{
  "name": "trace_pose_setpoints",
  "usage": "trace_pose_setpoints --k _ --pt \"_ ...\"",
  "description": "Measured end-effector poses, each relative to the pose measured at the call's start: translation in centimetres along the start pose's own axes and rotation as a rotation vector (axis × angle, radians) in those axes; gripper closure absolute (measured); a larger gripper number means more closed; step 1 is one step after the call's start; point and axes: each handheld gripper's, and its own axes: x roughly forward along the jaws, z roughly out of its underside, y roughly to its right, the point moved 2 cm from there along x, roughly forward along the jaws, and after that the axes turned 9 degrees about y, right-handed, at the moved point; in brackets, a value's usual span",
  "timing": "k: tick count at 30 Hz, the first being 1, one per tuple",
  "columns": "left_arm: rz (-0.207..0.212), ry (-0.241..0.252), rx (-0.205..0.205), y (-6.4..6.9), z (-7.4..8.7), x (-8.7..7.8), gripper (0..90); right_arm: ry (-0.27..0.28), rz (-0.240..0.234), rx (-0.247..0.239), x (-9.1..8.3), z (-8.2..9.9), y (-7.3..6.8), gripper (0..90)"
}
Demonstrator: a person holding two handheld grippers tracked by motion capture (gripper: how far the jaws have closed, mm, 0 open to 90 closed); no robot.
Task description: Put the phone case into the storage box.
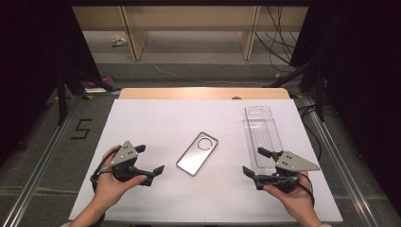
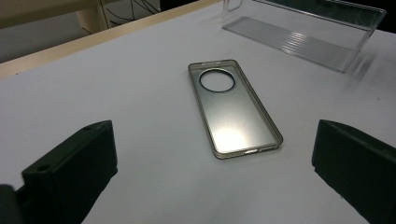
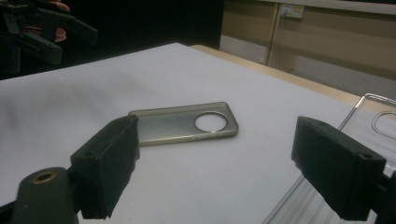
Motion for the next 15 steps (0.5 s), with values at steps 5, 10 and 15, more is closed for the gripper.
trace_pose_setpoints --k 5,10,15 --pt "-0.001 0.003 -0.001 -0.02 -0.04 -0.04 0.3 0.004 0.009 0.002 -0.05 0.00 0.11 16.3" --pt "-0.004 0.007 0.006 0.03 -0.09 -0.17 2.1 0.006 0.013 -0.004 -0.13 -0.13 0.02 16.3" --pt "-0.032 0.012 0.002 -0.17 -0.10 -0.29 16.5 0.005 0.016 -0.007 -0.09 -0.19 -0.06 16.3"
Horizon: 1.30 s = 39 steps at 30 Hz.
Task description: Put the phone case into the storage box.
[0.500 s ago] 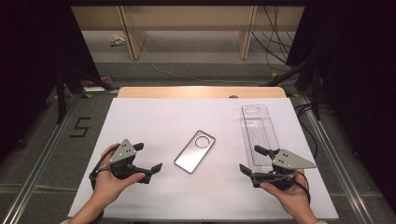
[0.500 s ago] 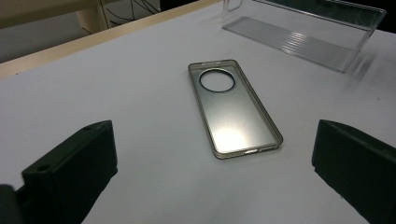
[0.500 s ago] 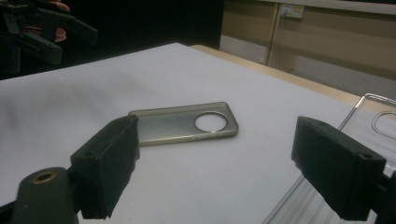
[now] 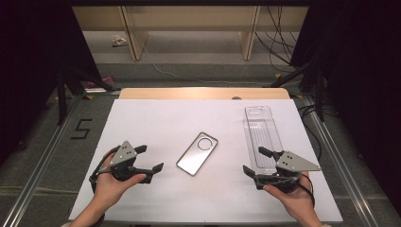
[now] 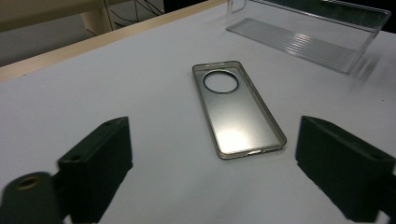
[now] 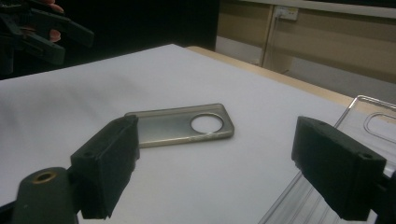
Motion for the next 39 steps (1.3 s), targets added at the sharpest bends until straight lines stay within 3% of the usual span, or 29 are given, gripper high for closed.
trace_pose_setpoints --k 2,3,4,6,8,9,10,11,14,20,27,33,39 --pt "-0.006 -0.002 -0.001 -0.1 0.0 0.0 25.0 -0.001 -0.002 0.002 0.0 0.0 0.0 16.3" --pt "-0.010 -0.003 -0.004 -0.2 0.0 -0.1 25.0 -0.001 -0.002 0.002 0.0 0.0 0.0 16.3" --pt "-0.016 -0.013 -0.006 -0.4 0.0 0.0 39.4 0.000 -0.001 0.003 0.0 0.0 0.0 16.3" --pt "-0.021 -0.025 -0.006 -0.4 0.1 0.1 44.6 0.000 0.000 0.003 0.0 0.0 0.0 16.3" --pt "-0.028 -0.047 0.004 -0.5 0.3 0.2 58.0 0.001 -0.001 0.002 0.0 0.0 0.0 16.3" --pt "-0.032 -0.061 0.012 -0.5 0.3 0.3 70.7 0.002 0.000 0.003 0.0 0.0 0.0 16.4" --pt "-0.036 -0.068 0.014 -0.6 0.3 0.3 70.7 0.002 0.000 0.003 0.0 0.0 0.0 16.4" --pt "-0.039 -0.080 0.020 -0.6 0.4 0.5 81.1 0.001 0.000 0.002 0.1 0.0 -0.1 16.3" --pt "-0.044 -0.100 0.032 -0.5 0.4 0.6 88.4 -0.002 -0.002 0.003 0.2 0.1 -0.1 16.3" --pt "-0.036 -0.149 0.039 -0.4 0.7 1.3 89.7 -0.006 -0.004 0.003 0.3 0.1 -0.2 16.3" --pt "-0.043 -0.172 0.043 -0.7 0.9 1.8 89.7 -0.006 -0.005 0.006 0.3 0.1 -0.2 16.3" --pt "-0.034 -0.209 0.064 -1.0 1.3 3.5 89.7 -0.009 -0.009 0.005 0.5 0.1 -0.3 16.3" --pt "-0.009 -0.278 0.077 -0.7 2.0 6.0 89.7 -0.009 -0.010 0.006 0.5 0.2 -0.3 16.3"
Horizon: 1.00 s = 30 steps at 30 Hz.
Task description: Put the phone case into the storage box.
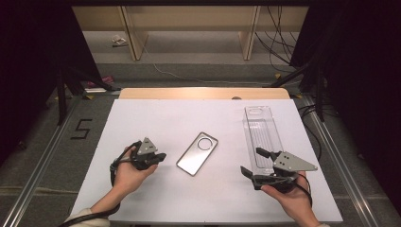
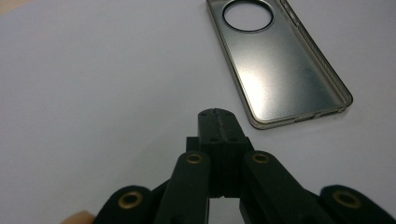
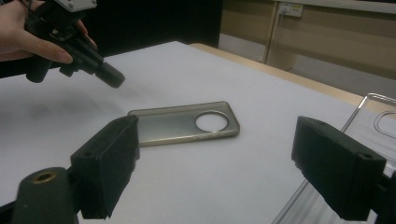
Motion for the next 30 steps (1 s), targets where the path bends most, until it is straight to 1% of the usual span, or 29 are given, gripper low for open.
trace_pose_setpoints --k 1,5,6,7,8,9,11,13,15,19,22,23,24,27,30 --pt "0.000 0.000 0.000 0.0 0.0 0.0 89.7 0.000 0.000 0.000 0.0 0.0 0.0 16.3" --pt "0.012 -0.024 -0.001 0.2 0.0 1.2 89.7 0.001 -0.002 0.001 0.0 0.0 0.0 16.3" --pt "0.023 -0.033 -0.008 0.3 0.1 1.8 89.7 -0.003 -0.004 -0.003 0.0 0.0 0.0 16.3" --pt "0.023 -0.033 -0.008 0.3 0.1 1.8 89.7 -0.005 -0.005 -0.004 0.0 0.0 0.0 16.3" --pt "0.030 -0.040 -0.006 0.5 0.1 2.3 89.7 -0.004 -0.005 -0.004 0.0 0.0 -0.1 16.3" --pt "0.030 -0.040 -0.006 0.5 0.1 2.3 89.7 -0.004 -0.005 -0.004 0.0 0.0 -0.1 16.3" --pt "0.042 -0.045 -0.008 0.6 0.1 2.8 89.7 -0.001 -0.004 -0.002 0.0 0.0 -0.1 16.4" --pt "0.044 -0.058 -0.006 0.8 0.3 3.3 89.7 -0.004 -0.005 -0.003 0.0 0.1 0.0 16.3" --pt "0.047 -0.063 0.000 0.9 0.3 3.5 89.7 -0.004 -0.005 -0.003 0.0 0.1 0.0 16.3" --pt "0.051 -0.061 -0.001 1.0 0.2 3.7 89.7 -0.002 -0.005 -0.002 0.0 0.0 0.0 16.3" --pt "0.065 -0.070 -0.001 1.3 0.3 4.1 89.7 -0.005 -0.005 -0.003 0.0 0.1 0.0 16.3" --pt "0.066 -0.071 0.004 1.3 0.3 4.1 89.7 -0.006 -0.005 -0.004 0.0 0.1 -0.1 16.3" --pt "0.071 -0.070 -0.001 1.4 0.2 4.2 89.7 -0.005 -0.006 -0.005 0.0 0.1 -0.1 16.3" --pt "0.076 -0.071 0.002 1.5 0.3 4.2 89.7 -0.003 -0.006 -0.004 0.0 0.1 0.0 16.3" --pt "0.093 -0.076 0.005 1.7 0.2 4.2 89.7 -0.007 -0.005 -0.003 0.0 0.1 0.0 16.3"
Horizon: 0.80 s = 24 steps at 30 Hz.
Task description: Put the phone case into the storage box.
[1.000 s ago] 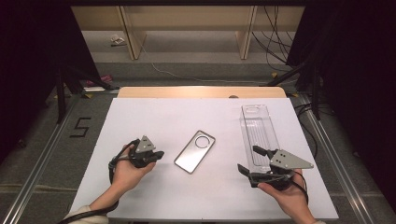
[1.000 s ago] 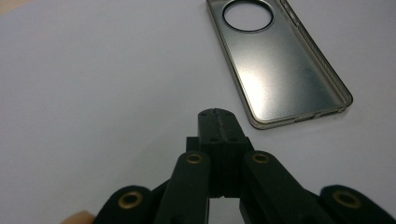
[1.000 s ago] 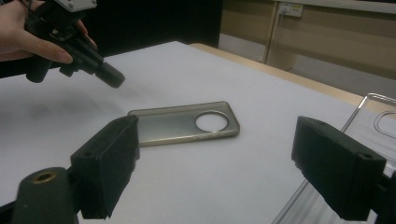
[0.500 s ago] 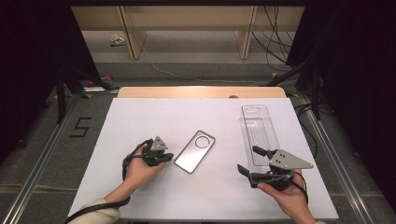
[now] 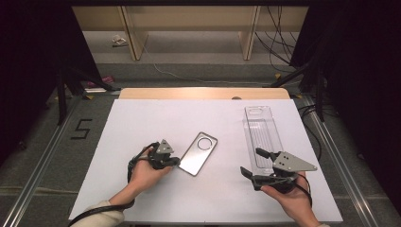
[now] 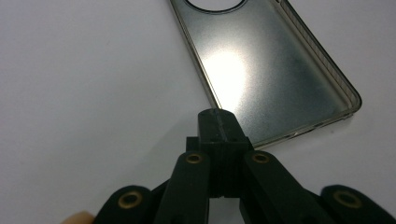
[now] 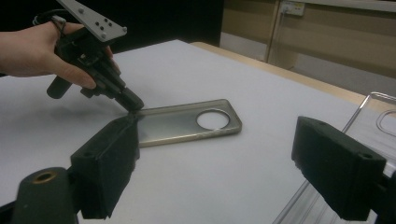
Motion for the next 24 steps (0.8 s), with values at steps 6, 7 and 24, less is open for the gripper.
trace_pose_setpoints --k 6,7,24 --pt "0.032 0.000 0.005 0.6 -0.1 0.1 89.7 0.001 -0.001 -0.001 0.0 0.0 0.0 16.3" --pt "0.039 0.001 0.006 0.7 -0.1 0.2 89.6 0.001 -0.001 -0.001 0.0 0.0 0.0 16.3" --pt "0.085 0.006 0.045 2.7 -0.6 0.9 89.6 -0.003 -0.002 -0.002 0.0 0.0 -0.1 16.3"
